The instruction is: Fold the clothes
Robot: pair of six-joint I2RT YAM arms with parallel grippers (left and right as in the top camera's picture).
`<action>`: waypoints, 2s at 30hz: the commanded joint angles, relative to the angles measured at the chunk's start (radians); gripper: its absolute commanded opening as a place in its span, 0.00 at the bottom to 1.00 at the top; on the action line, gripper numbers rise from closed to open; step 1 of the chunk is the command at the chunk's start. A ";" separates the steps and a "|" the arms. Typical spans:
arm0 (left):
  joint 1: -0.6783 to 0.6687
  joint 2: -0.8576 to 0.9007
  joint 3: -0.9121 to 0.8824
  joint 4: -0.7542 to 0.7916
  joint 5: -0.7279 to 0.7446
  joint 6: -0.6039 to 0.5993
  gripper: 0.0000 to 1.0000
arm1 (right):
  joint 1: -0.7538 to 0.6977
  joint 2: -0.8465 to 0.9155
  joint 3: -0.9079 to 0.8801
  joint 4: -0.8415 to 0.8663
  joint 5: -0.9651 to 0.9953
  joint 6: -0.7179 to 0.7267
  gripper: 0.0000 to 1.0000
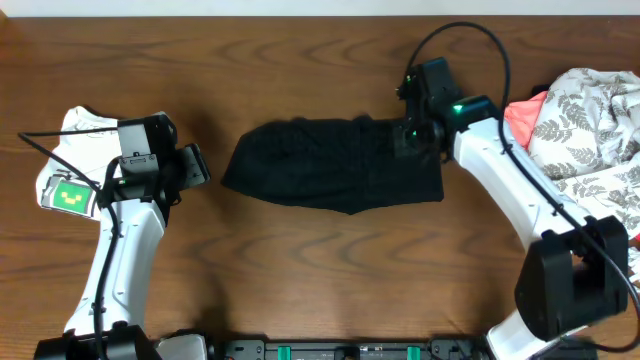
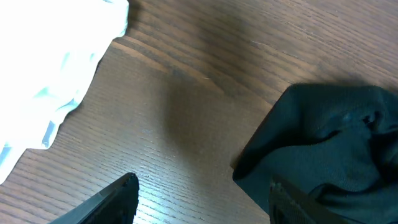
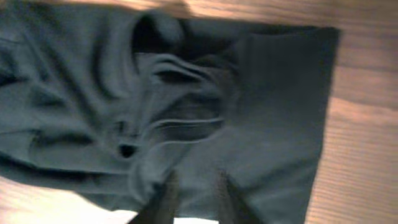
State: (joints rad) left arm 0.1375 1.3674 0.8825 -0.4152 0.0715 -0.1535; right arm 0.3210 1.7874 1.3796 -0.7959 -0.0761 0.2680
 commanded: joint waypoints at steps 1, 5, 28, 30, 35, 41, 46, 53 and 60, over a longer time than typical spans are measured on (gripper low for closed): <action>0.002 0.006 0.001 -0.003 -0.001 -0.002 0.67 | -0.024 0.056 -0.002 0.003 0.024 -0.002 0.01; 0.002 0.006 0.001 -0.003 -0.001 -0.002 0.67 | -0.028 0.100 -0.002 0.031 0.062 -0.003 0.01; 0.002 0.006 0.001 -0.004 -0.001 -0.002 0.67 | 0.001 0.267 -0.002 0.345 -0.011 0.033 0.04; 0.002 0.006 0.001 -0.004 -0.001 -0.002 0.67 | 0.001 0.278 -0.002 0.390 -0.011 0.053 0.07; 0.002 0.006 0.001 -0.007 -0.001 -0.002 0.67 | 0.001 0.307 -0.002 0.481 -0.027 0.072 0.11; 0.002 0.006 0.001 -0.007 -0.001 -0.002 0.67 | 0.003 0.355 -0.002 0.493 -0.061 0.072 0.12; 0.002 0.006 0.001 -0.008 -0.001 -0.002 0.67 | 0.012 0.396 -0.002 0.510 -0.111 0.071 0.20; 0.002 0.006 0.001 -0.018 -0.001 -0.002 0.67 | 0.019 0.380 0.002 0.510 -0.155 0.066 0.35; 0.002 0.007 0.001 -0.020 0.127 0.000 0.77 | -0.023 0.160 0.009 0.426 -0.126 0.040 0.46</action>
State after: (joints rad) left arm 0.1375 1.3674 0.8825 -0.4389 0.0956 -0.1562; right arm 0.3172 2.0842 1.3865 -0.3500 -0.2020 0.3252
